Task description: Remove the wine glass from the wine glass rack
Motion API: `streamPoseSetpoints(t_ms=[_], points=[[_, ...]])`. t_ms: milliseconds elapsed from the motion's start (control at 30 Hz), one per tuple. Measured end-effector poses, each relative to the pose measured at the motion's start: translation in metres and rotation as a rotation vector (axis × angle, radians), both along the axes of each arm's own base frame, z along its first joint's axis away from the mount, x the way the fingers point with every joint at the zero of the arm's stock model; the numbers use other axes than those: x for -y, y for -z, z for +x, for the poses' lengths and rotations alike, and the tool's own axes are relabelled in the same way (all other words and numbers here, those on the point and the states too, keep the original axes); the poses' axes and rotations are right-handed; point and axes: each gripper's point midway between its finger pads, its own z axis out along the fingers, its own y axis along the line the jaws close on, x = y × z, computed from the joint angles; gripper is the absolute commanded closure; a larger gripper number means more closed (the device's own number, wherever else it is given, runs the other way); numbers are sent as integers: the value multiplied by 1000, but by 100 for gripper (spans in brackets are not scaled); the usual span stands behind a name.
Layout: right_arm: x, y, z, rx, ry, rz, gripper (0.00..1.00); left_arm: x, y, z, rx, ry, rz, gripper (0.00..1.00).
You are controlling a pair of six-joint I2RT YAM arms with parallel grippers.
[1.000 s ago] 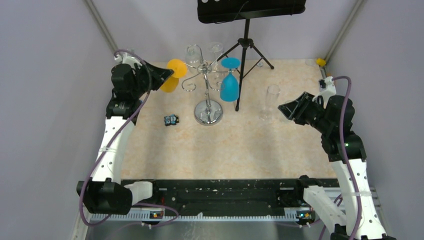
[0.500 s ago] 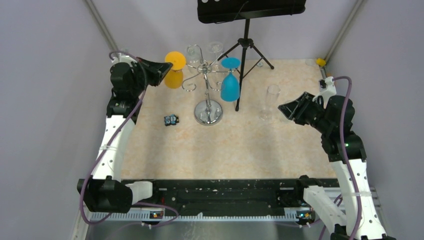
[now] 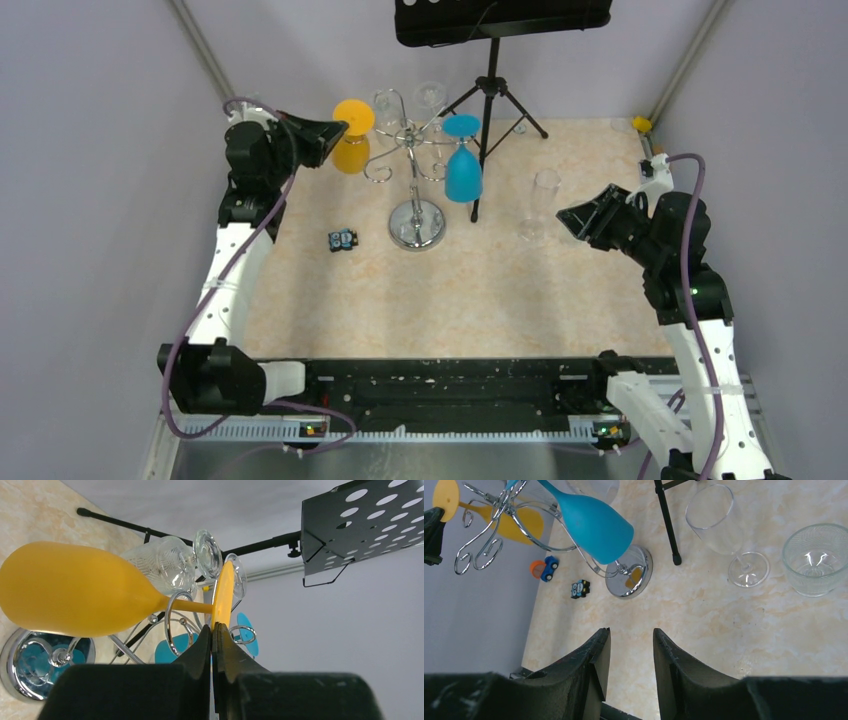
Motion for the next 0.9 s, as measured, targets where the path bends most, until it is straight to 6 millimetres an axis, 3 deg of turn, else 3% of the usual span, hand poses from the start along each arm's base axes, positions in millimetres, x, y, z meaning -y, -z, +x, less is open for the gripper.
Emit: streamPoseSetpoints(t_ms=[500,900], points=[[0,1,0,-4,4,6,61,27,0,-23,20,202,25,100],[-2,-5,-2,13,0,27,48,25,-15,-78,51,206,47,100]])
